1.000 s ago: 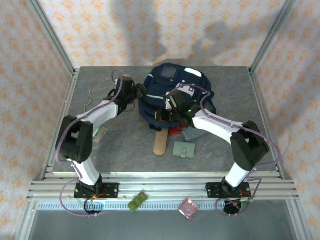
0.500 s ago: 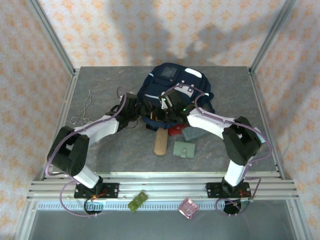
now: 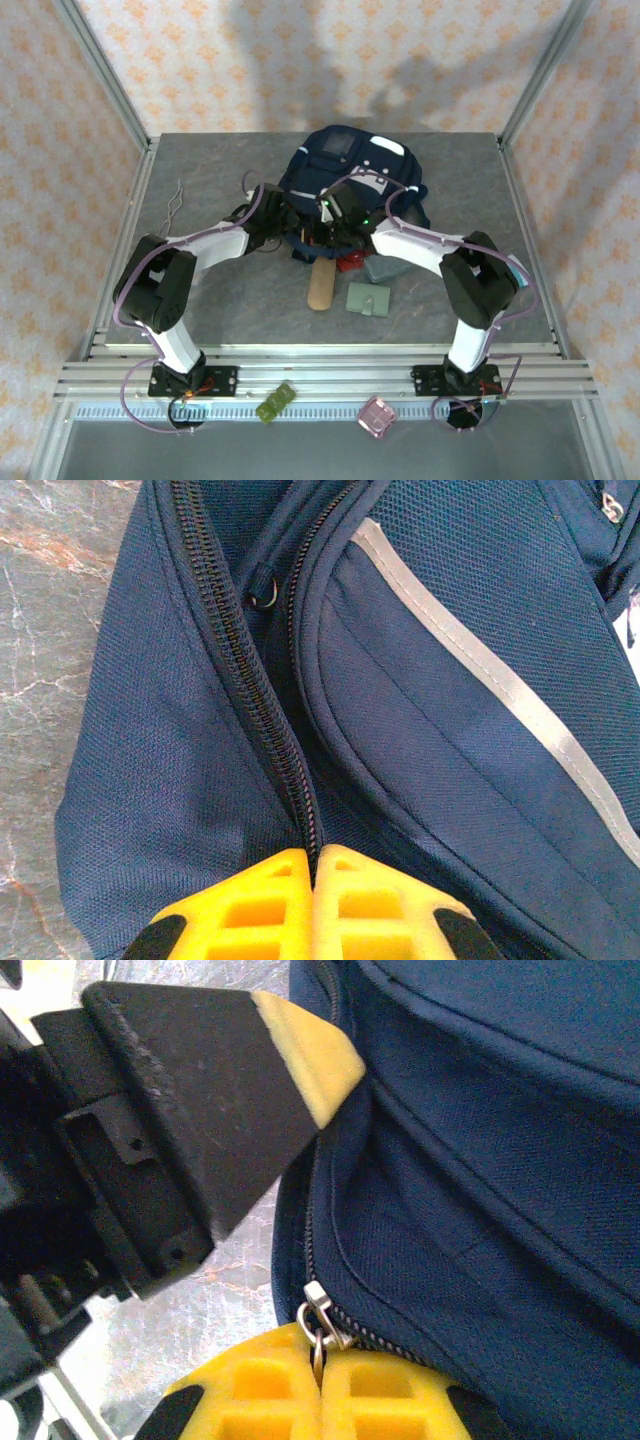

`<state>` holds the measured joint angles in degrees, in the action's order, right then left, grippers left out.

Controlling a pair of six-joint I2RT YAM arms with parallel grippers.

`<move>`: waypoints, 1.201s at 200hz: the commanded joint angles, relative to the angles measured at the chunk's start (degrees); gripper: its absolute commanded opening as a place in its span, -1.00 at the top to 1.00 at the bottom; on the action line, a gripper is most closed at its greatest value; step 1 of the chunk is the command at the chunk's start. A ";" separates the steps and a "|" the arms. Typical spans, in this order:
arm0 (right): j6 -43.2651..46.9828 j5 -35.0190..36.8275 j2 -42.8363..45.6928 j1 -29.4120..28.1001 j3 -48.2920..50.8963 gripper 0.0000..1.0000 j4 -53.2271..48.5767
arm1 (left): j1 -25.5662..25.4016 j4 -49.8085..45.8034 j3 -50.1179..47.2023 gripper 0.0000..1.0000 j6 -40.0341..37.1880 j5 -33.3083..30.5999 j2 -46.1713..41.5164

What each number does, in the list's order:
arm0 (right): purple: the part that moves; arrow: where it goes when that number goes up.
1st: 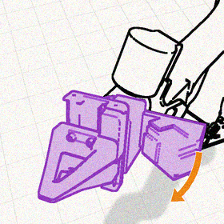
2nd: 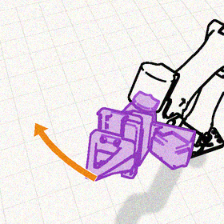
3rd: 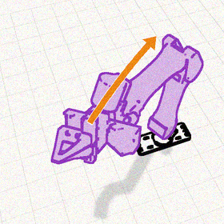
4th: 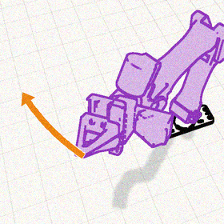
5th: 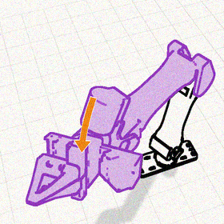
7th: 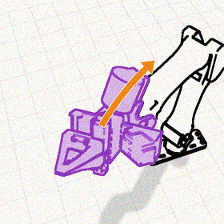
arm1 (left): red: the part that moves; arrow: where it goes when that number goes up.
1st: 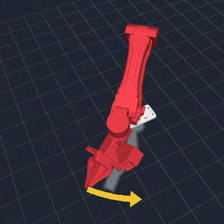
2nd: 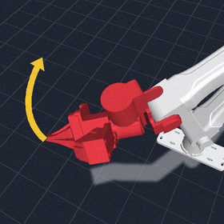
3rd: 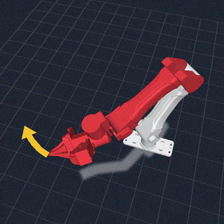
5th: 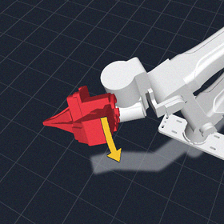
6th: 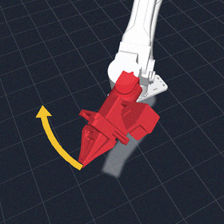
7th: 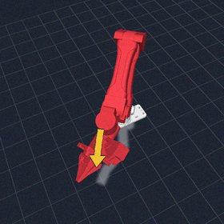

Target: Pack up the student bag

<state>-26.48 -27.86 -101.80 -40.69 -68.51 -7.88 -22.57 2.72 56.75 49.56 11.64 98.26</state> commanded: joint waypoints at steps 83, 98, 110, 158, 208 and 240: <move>3.42 10.17 16.23 11.81 17.59 1.00 -5.88 | 9.02 -2.88 1.96 1.00 -3.92 -3.28 -5.63; 2.88 12.63 17.59 12.37 18.56 1.00 -5.92 | 9.21 -3.28 2.81 1.00 -4.46 -3.61 -5.01; 2.56 12.92 18.04 12.56 18.55 1.00 -5.83 | 9.25 -3.25 3.59 1.00 -4.41 -3.47 -4.45; -0.50 4.46 16.34 11.06 15.25 1.00 0.20 | 6.70 -2.22 4.01 0.14 -2.47 1.44 -5.10; -0.06 3.52 11.89 8.37 10.97 1.00 0.72 | -1.49 -4.13 0.55 -0.49 0.37 1.79 -4.07; -0.16 3.18 10.44 7.14 10.59 1.00 1.41 | -3.75 -5.44 1.92 -0.57 1.77 0.68 0.42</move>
<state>-25.98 -23.79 -90.63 -32.67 -55.92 -10.00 -25.76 -0.05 57.65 49.67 13.21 94.87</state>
